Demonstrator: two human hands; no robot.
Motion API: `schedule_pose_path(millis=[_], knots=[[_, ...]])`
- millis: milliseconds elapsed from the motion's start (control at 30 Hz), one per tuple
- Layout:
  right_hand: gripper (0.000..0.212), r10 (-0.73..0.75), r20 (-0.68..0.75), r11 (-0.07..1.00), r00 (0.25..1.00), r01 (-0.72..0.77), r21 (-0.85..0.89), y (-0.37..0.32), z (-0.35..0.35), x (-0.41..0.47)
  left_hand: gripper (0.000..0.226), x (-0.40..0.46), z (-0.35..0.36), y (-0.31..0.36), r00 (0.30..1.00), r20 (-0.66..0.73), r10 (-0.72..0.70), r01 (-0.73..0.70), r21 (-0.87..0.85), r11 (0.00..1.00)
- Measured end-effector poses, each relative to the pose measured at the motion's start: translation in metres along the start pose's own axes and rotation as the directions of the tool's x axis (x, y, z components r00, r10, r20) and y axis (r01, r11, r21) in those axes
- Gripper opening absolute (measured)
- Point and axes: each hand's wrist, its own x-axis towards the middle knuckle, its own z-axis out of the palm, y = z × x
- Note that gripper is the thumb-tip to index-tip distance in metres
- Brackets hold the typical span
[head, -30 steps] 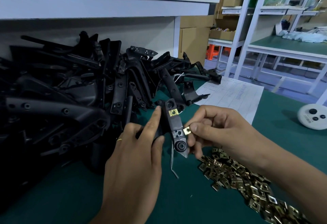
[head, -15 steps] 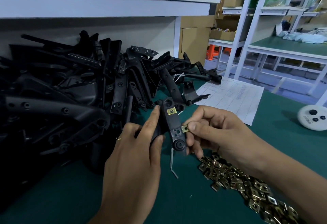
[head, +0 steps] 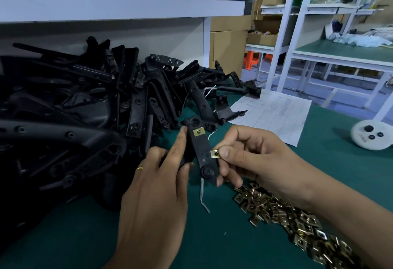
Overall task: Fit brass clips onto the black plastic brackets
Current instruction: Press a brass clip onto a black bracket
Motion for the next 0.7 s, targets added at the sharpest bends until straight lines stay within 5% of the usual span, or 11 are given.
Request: schedule_pose_path(millis=[500, 700], knots=[[0.009, 0.102, 0.092, 0.983, 0.991, -0.114, 0.141, 0.005, 0.004, -0.003, 0.063, 0.001, -0.005, 0.006, 0.994, 0.104, -0.039, 0.035, 0.038, 0.999], [0.018, 0.078, 0.123, 0.986, 0.989, -0.095, 0.139, 0.013, 0.018, -0.002, 0.074, -0.002, -0.006, 0.008, 0.996, 0.085, 0.019, -0.013, -0.069, 0.998]])
